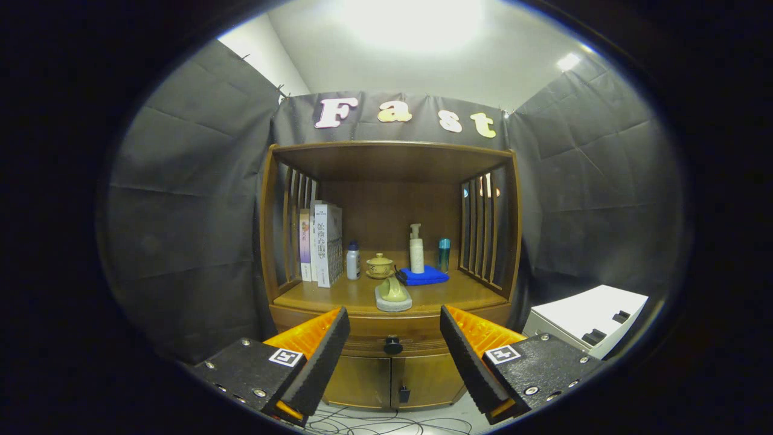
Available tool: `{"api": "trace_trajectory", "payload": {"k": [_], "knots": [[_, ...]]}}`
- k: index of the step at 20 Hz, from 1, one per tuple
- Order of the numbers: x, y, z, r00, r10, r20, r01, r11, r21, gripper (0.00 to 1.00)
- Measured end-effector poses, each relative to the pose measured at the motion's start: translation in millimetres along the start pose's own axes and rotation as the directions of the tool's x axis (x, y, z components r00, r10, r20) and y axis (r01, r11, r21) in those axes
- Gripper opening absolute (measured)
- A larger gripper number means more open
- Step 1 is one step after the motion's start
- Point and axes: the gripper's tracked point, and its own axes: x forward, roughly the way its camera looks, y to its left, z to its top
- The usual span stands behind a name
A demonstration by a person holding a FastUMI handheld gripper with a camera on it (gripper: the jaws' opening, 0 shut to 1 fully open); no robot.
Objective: Pull open the drawer, take out the items inside it, and place them on the countertop above the cabinet.
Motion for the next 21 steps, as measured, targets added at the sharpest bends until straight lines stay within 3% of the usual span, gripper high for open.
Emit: {"api": "trace_trajectory", "payload": {"k": [21], "knots": [[-3.0,-1.3,5.7,1.0,0.015,0.011,-0.016,1.0,0.008,0.94]]}}
